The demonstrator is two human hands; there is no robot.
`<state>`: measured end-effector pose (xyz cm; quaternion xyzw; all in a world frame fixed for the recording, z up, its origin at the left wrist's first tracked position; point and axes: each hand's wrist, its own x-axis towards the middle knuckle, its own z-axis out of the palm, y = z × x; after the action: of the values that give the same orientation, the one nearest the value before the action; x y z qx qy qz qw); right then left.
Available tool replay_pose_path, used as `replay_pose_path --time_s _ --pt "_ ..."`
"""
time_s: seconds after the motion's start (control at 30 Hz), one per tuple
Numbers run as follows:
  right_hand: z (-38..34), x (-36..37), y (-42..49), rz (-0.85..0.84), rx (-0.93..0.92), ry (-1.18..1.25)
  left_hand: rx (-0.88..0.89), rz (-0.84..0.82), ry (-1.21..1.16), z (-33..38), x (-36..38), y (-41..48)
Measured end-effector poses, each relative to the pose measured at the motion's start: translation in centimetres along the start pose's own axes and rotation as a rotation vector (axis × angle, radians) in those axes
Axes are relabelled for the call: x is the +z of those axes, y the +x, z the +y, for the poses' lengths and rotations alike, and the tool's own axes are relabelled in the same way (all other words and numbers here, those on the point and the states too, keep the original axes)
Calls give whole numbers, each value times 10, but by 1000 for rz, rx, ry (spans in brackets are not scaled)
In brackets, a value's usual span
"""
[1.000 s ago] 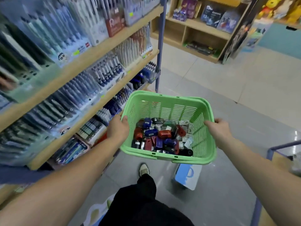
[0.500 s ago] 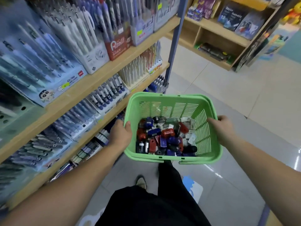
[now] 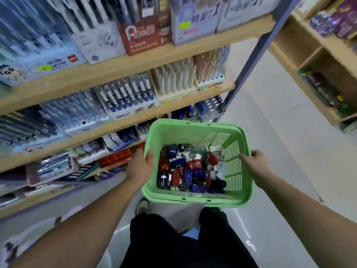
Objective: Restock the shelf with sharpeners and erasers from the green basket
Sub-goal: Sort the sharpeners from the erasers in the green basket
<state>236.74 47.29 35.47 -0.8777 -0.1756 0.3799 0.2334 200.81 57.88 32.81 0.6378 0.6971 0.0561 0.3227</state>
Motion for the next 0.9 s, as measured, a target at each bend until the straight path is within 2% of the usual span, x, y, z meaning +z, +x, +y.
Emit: replay_pose_path --time_s 0.07,0.17,0.37,0.73,0.9 --pt "-5 1 12 -43 -50 -79 -67 47 -41 -10 11 -10" --pt "-9 17 30 -86 -149 -213 -152 13 -12 -40 28 -16" --pt "17 108 66 -167 -234 -521 -300 -35 94 -130 76 -5" --pt "154 354 174 -275 -293 -601 -515 33 105 -337 241 63" --pt "203 437 226 -273 -373 -619 -556 78 162 -399 311 104"
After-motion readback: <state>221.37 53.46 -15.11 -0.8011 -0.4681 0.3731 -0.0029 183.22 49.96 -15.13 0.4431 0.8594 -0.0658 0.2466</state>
